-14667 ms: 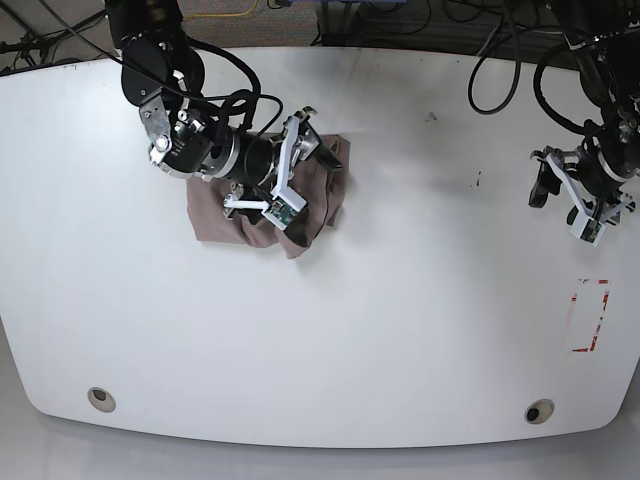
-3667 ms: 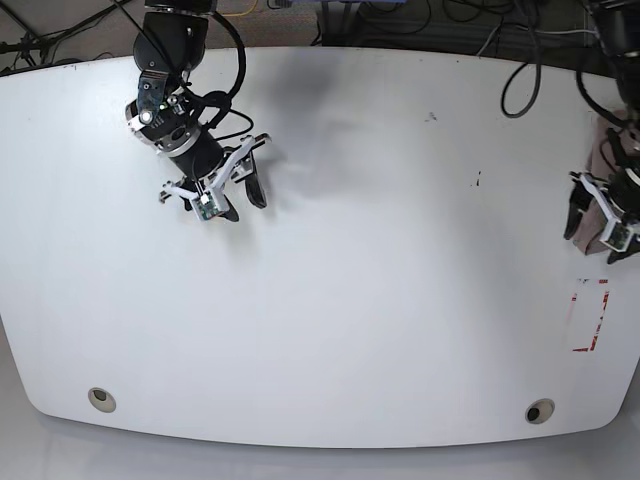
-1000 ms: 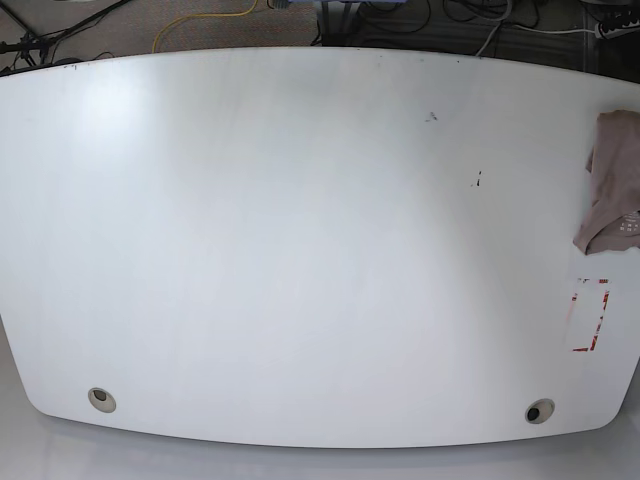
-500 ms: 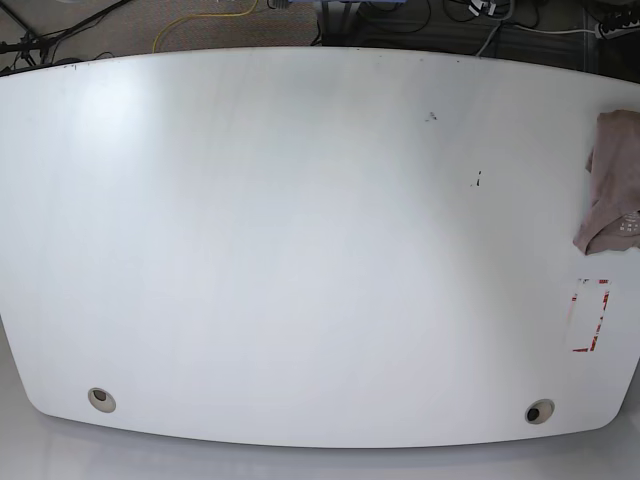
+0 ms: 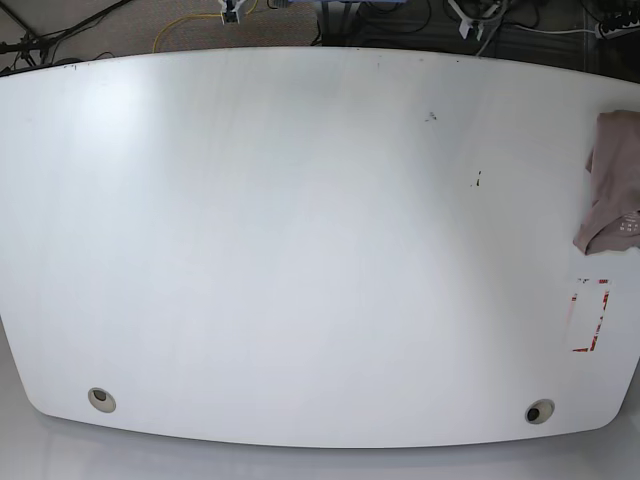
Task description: Fold the T-shirt properly
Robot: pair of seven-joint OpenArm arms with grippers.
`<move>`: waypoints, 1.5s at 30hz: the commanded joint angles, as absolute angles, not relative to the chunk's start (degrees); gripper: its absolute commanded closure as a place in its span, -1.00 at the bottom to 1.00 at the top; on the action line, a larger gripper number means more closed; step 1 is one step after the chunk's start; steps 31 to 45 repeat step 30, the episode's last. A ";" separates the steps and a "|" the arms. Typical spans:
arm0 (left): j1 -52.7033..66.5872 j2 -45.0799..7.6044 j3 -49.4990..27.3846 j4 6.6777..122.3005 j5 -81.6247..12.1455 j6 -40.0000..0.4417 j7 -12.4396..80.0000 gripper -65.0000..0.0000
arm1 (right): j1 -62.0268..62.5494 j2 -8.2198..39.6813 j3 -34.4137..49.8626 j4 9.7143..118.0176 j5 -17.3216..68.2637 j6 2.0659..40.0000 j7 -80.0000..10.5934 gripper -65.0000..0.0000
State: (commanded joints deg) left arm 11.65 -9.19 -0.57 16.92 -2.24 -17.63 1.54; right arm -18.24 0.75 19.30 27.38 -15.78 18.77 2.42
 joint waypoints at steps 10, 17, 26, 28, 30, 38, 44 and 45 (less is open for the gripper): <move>6.90 -8.22 -0.48 11.12 -2.15 -14.73 1.63 1.00 | -13.58 1.54 19.21 22.46 -16.75 15.16 0.66 0.15; 6.73 -8.22 2.77 11.03 -2.24 -10.15 1.63 1.00 | -11.82 2.33 19.21 19.56 -16.75 15.25 0.66 0.15; 6.55 -7.60 3.30 10.86 -2.33 -9.36 1.63 1.00 | -11.56 2.33 19.21 19.38 -16.75 15.25 0.92 0.15; 6.55 -7.08 3.30 10.86 -2.33 -9.36 1.63 1.00 | -11.56 2.33 19.21 19.38 -16.75 15.25 0.92 0.15; 6.55 -7.08 3.38 11.03 -2.33 -9.36 1.63 1.00 | -11.56 2.33 19.21 19.38 -16.75 15.25 0.92 0.15; 6.55 -7.08 3.38 11.03 -2.33 -9.36 1.63 1.00 | -11.56 2.33 19.21 19.38 -16.75 15.25 0.92 0.15; 6.55 -7.08 3.38 11.03 -2.33 -9.36 1.63 1.00 | -11.56 2.33 19.21 19.38 -16.75 15.25 0.92 0.15; 6.55 -7.08 3.38 11.03 -2.33 -9.36 1.63 1.00 | -11.56 2.33 19.21 19.38 -16.75 15.25 0.92 0.15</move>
